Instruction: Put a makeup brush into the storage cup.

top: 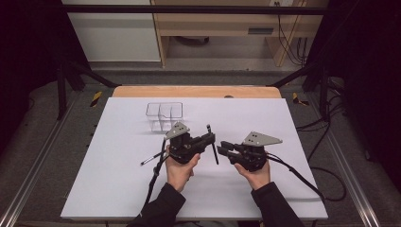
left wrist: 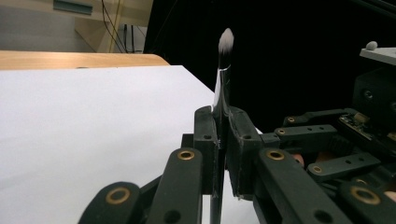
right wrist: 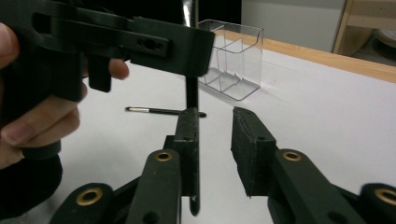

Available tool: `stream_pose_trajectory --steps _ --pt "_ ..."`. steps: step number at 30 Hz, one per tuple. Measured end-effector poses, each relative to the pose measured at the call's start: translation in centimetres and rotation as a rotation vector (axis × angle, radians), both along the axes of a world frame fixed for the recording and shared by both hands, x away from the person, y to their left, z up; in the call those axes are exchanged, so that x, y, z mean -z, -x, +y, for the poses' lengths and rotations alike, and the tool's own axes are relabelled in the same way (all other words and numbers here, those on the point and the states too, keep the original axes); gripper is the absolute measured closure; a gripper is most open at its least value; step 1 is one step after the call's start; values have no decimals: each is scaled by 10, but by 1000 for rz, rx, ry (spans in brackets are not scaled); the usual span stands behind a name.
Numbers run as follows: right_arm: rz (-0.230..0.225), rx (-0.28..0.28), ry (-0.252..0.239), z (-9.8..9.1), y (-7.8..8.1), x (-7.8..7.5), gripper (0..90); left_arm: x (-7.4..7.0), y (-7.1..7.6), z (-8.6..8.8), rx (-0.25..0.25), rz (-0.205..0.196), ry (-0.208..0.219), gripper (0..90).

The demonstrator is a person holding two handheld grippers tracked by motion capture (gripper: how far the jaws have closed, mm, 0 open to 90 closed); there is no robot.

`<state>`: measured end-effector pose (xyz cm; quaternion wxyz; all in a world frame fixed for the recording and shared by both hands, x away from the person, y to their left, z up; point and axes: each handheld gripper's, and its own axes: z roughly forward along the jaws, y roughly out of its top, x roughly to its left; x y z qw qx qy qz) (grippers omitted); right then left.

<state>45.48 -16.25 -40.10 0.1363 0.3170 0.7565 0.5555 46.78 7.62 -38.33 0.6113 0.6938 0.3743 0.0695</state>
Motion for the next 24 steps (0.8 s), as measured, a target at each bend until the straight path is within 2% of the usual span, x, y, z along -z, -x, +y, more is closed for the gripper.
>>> stream_pose_trajectory --steps 5,9,12,15,24 --pt "2 34 8 -3 -2 1 609 -5 2 8 -8 -39 -52 831" --pt "5 58 13 -7 -3 1 549 -8 3 14 -15 -47 -60 831" --pt "7 81 -9 -11 -4 0 484 -11 3 19 -22 -55 -68 831" --pt "14 91 5 -14 -5 1 417 -13 4 24 -25 -56 -78 831" --pt "-16 104 47 -21 -2 2 292 -21 5 41 -43 -70 -95 831"
